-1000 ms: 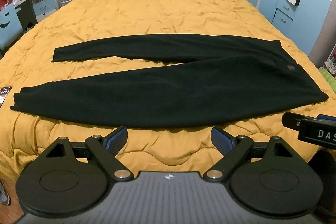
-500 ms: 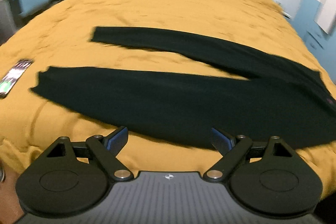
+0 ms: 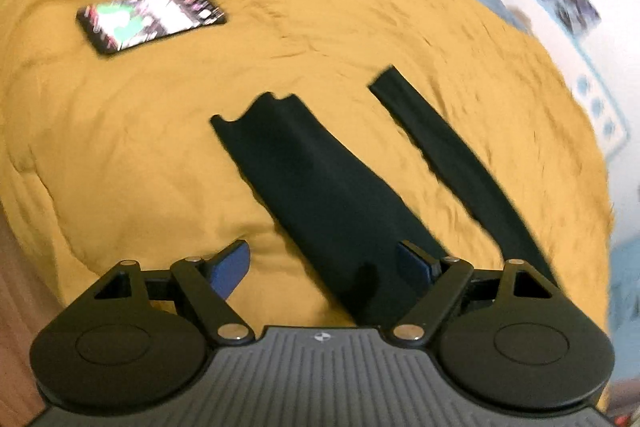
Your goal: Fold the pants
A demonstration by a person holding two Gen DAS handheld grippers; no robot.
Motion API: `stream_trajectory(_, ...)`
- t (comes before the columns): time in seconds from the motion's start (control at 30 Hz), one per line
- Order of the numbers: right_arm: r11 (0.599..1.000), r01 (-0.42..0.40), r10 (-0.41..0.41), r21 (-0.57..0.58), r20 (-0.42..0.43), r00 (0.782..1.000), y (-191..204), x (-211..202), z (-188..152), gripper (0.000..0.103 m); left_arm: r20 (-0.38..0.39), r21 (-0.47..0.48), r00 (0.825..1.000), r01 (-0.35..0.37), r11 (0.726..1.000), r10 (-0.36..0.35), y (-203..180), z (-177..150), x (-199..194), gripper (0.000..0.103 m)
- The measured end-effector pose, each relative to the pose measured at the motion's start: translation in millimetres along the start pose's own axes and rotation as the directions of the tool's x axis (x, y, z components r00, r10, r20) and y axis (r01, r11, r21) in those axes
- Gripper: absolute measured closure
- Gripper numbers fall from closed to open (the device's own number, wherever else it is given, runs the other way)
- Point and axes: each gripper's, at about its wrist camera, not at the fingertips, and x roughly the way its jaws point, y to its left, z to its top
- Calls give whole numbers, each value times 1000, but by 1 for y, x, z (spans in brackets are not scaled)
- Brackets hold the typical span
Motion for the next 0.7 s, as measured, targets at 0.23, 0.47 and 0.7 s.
stream_trajectory(0.23,960,-132,129,247,30,991,-30,26,18,29,68,-230,989,145,962,-132,39,18,29,25)
stream_trajectory(0.47,917,-174,165,358,56,985,-47,37,31,79,102,-303,984,169,938,-145,54,29,30,83)
stream_trajectory(0.7,906,-238,228,350,68,971,-49,30,40,101,97,-284,982,185,941,-163,44,40,22,99)
